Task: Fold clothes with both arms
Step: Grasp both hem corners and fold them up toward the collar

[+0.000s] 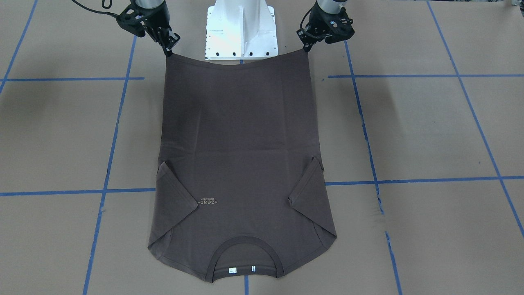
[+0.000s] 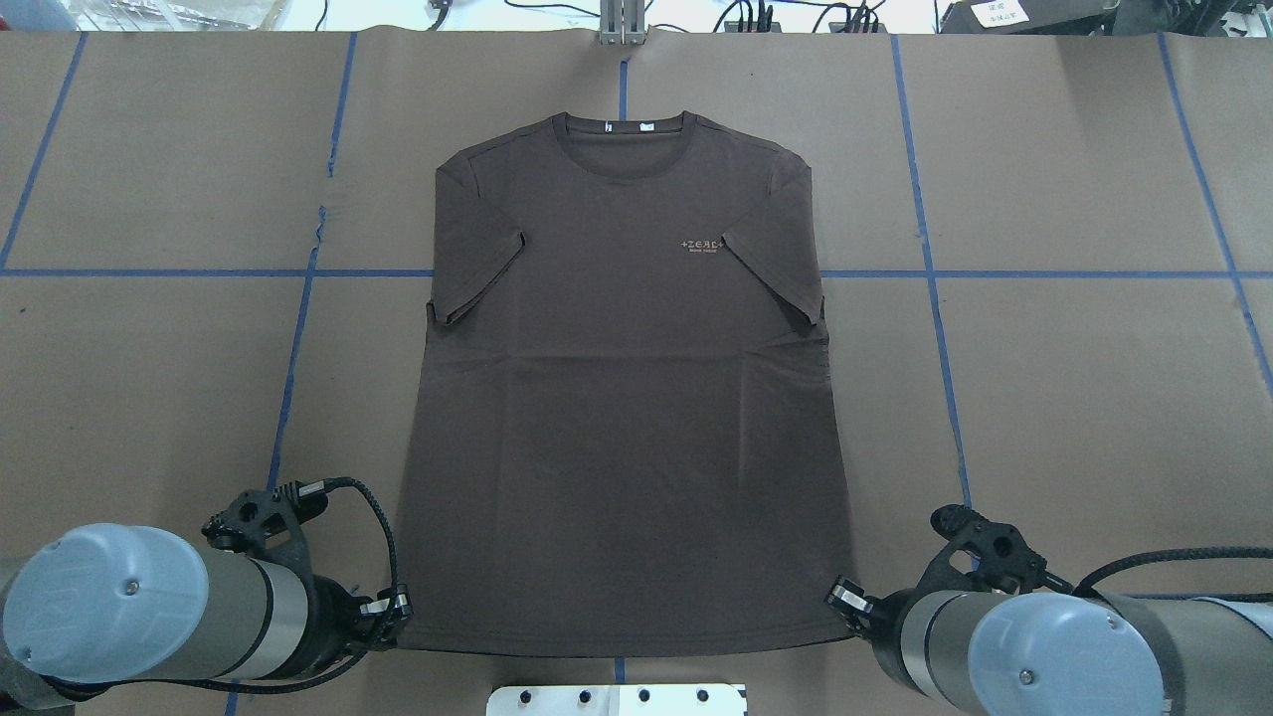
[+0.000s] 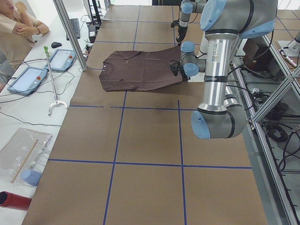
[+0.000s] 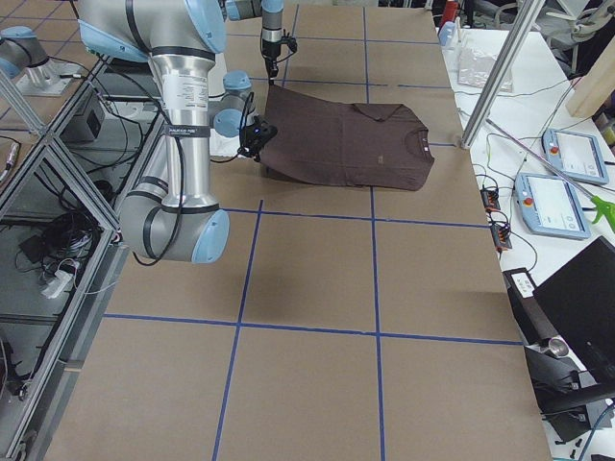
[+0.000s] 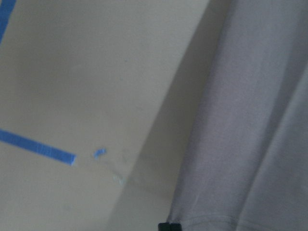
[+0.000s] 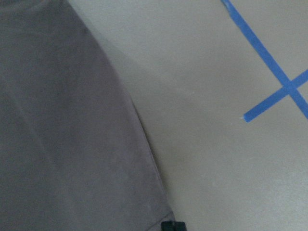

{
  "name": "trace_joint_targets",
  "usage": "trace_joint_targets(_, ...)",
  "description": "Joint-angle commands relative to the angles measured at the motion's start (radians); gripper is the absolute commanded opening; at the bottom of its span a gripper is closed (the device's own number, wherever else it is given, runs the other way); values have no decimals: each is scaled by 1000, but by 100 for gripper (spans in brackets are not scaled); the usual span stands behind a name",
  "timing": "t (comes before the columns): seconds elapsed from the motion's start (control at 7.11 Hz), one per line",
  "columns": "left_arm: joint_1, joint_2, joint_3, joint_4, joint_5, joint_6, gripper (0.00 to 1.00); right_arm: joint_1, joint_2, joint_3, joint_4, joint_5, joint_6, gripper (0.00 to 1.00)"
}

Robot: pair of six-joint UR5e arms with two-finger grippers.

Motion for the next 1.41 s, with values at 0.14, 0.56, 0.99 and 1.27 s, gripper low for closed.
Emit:
trace_joint_targets(0.14,-235,-229,211,11,-4,188,0,216,225,-162,1,26,-334,0)
trace_joint_targets(0.56,-460,-315,500,-160,-3,347,0,487,396,-452,5,66,-616,0)
trace_joint_targets(0.99,-572,-520,893,-354,5,366,0,647,646,-912,133,113,-708,0)
trace_joint_targets(1.27,-603,-544,906,-367,8,366,0,670,692,-1013,189,123,-708,0)
